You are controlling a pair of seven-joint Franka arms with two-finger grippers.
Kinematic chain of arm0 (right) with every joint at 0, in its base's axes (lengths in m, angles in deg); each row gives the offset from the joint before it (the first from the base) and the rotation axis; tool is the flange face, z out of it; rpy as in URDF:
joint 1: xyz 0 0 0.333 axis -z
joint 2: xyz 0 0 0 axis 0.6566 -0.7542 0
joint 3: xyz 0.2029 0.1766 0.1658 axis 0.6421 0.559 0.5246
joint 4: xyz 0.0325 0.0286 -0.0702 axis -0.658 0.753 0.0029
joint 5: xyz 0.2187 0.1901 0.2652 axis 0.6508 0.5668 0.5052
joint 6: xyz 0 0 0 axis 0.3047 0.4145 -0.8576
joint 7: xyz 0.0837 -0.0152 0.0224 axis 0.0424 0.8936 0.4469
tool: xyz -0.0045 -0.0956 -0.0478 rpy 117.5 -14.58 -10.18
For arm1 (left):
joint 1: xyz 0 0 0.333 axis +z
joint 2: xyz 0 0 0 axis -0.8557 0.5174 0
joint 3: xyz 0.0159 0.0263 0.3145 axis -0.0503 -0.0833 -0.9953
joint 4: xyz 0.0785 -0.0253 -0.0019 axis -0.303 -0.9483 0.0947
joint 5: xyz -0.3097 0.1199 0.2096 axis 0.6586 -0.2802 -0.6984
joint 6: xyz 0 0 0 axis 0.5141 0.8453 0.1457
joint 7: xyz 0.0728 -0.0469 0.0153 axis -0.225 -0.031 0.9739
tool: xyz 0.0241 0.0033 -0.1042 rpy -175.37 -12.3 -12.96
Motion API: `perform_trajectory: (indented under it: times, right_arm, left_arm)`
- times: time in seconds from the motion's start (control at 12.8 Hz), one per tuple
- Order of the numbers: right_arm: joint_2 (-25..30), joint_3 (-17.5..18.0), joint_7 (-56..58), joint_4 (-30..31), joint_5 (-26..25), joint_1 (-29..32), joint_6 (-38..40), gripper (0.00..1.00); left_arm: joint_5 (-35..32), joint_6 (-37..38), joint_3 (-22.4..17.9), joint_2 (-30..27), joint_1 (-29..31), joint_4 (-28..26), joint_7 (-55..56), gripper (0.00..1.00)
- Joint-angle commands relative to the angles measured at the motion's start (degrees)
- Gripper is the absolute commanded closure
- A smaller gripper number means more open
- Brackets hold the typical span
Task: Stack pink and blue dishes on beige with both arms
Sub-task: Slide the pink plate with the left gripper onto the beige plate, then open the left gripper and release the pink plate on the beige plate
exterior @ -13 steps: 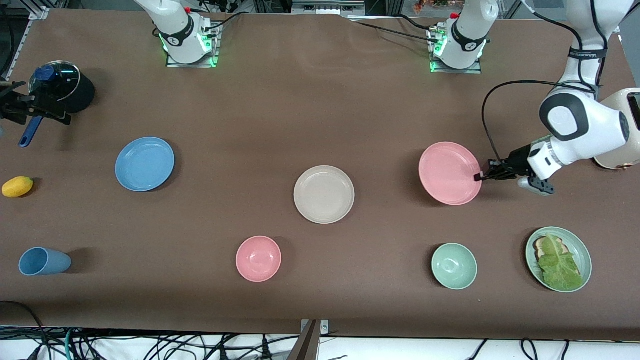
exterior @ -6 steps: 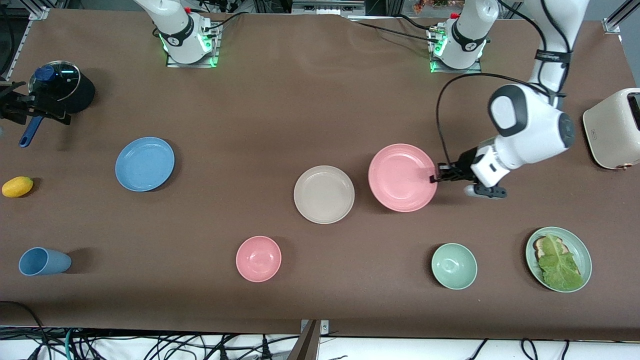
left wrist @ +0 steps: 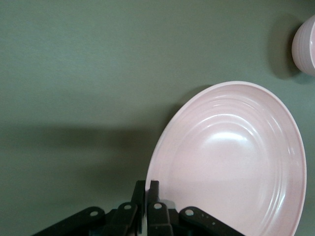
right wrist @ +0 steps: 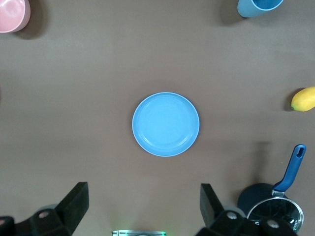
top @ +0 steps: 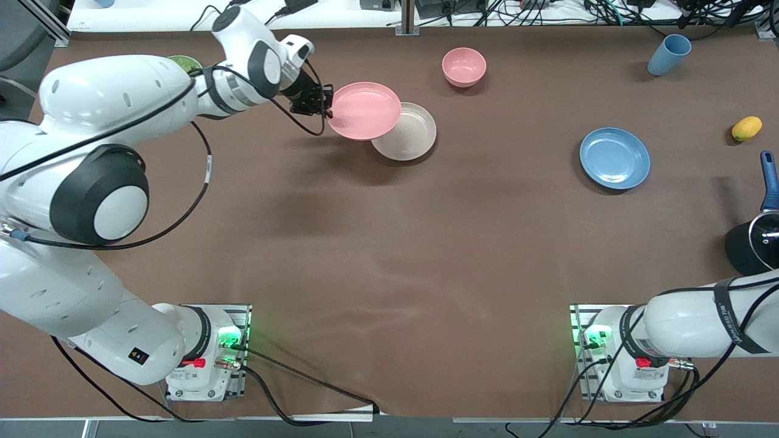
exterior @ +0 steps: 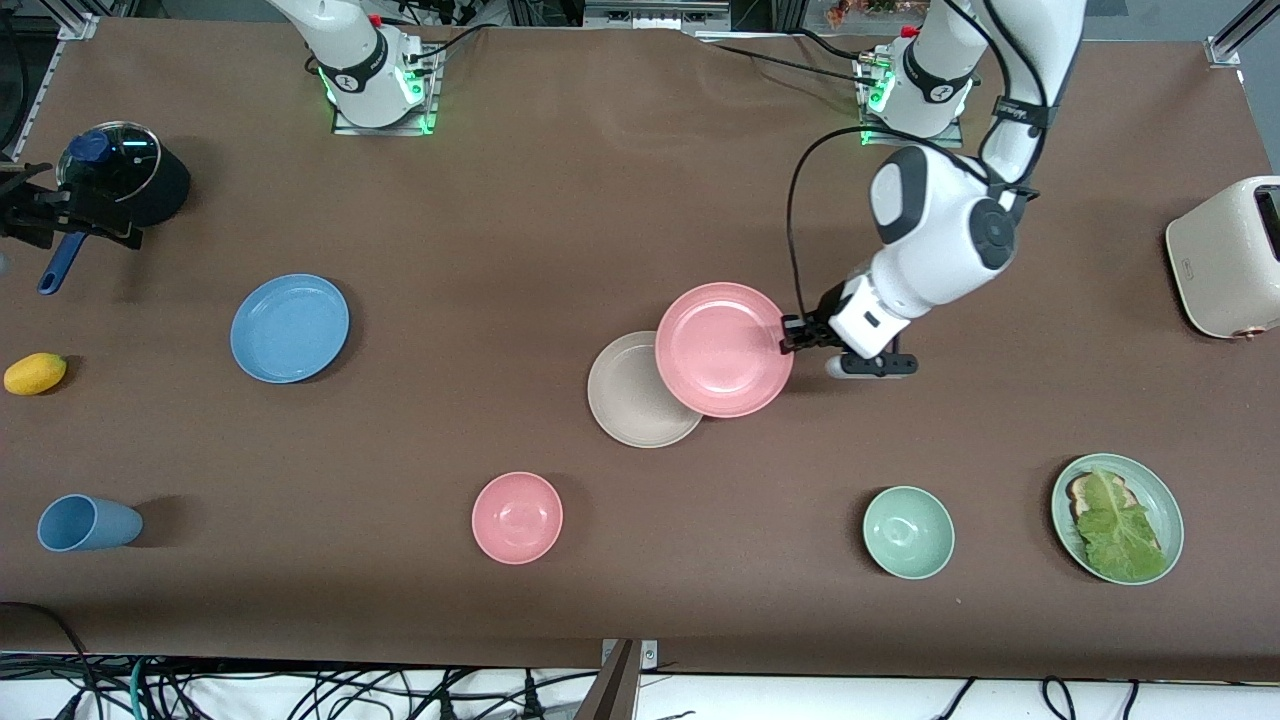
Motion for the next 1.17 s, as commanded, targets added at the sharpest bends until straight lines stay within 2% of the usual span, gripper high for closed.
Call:
perform_trajectory:
  times: [0.0, 0.47, 1.09]
  right_arm:
    - [0.8, 0.1, -0.4, 0.4, 0.1, 0.2, 0.6, 0.0]
    - [0.8, 0.1, -0.4, 0.4, 0.1, 0.2, 0.6, 0.0]
    - [0.8, 0.1, -0.4, 0.4, 0.1, 0.2, 0.6, 0.0]
  left_arm:
    - [-3.8, -0.9, -0.8, 4.7, -3.6, 5.7, 8.4, 1.0]
    - [-4.1, -12.2, -0.8, 11.3, -10.1, 6.3, 14.3, 1.0]
    - [-4.1, -17.3, -0.8, 14.8, -11.9, 5.8, 15.2, 1.0]
